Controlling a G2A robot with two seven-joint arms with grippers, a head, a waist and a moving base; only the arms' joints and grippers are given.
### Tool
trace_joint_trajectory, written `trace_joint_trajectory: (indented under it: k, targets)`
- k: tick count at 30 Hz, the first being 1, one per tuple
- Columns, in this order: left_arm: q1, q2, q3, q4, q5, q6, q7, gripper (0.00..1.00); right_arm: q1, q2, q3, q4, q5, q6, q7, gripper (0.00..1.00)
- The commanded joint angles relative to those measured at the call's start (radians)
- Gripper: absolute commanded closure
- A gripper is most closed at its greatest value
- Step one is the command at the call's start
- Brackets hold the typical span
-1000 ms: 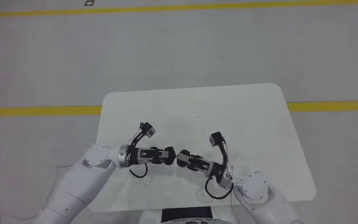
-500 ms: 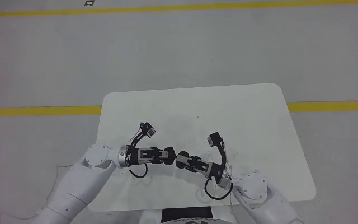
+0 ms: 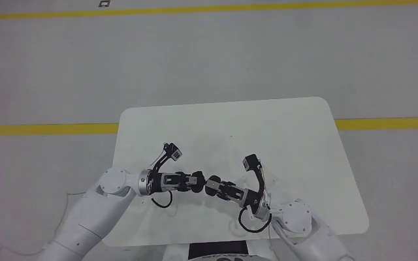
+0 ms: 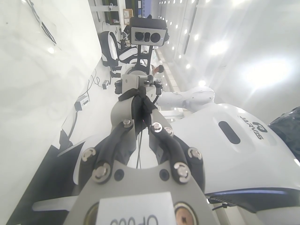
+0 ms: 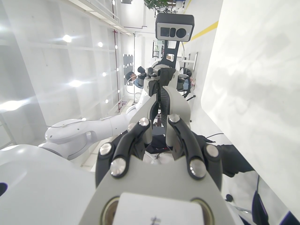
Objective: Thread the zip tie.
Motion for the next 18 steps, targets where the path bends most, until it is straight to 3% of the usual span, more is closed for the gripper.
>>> trace_joint_trajectory:
  k: [1, 3, 5, 8, 9, 10, 11, 18]
  targets:
    - [0.001, 0.001, -0.001, -0.001, 0.0, -0.001, 0.0, 1.0, 0.0, 0.001, 0.0, 0.0, 0.0, 0.0, 0.0, 1.0]
    - [0.001, 0.002, -0.002, -0.001, 0.001, -0.001, -0.002, 1.0, 0.0, 0.002, -0.001, -0.001, 0.001, 0.0, -0.001, 1.0]
    - [0.002, 0.003, -0.004, -0.001, 0.001, -0.001, -0.005, 1.0, 0.0, 0.002, -0.001, 0.0, 0.002, 0.001, -0.002, 0.71]
    - [0.002, 0.004, -0.005, -0.004, 0.003, -0.001, -0.008, 1.0, 0.001, 0.004, -0.001, 0.0, 0.005, 0.0, -0.003, 0.56]
    - [0.003, 0.004, -0.005, -0.004, 0.003, -0.001, -0.009, 1.0, 0.002, 0.004, -0.001, 0.0, 0.005, 0.0, -0.002, 0.38]
    - [0.002, 0.004, -0.005, -0.004, 0.004, -0.001, -0.01, 1.0, 0.002, 0.004, -0.001, 0.0, 0.005, 0.0, -0.002, 0.11]
    - [0.002, 0.005, -0.005, -0.004, 0.004, -0.001, -0.011, 1.0, 0.003, 0.005, 0.0, -0.001, 0.006, 0.0, -0.002, 0.0]
    - [-0.004, 0.011, -0.016, 0.001, 0.015, 0.001, -0.047, 1.0, 0.0, 0.01, 0.013, 0.004, 0.043, -0.018, 0.022, 0.0]
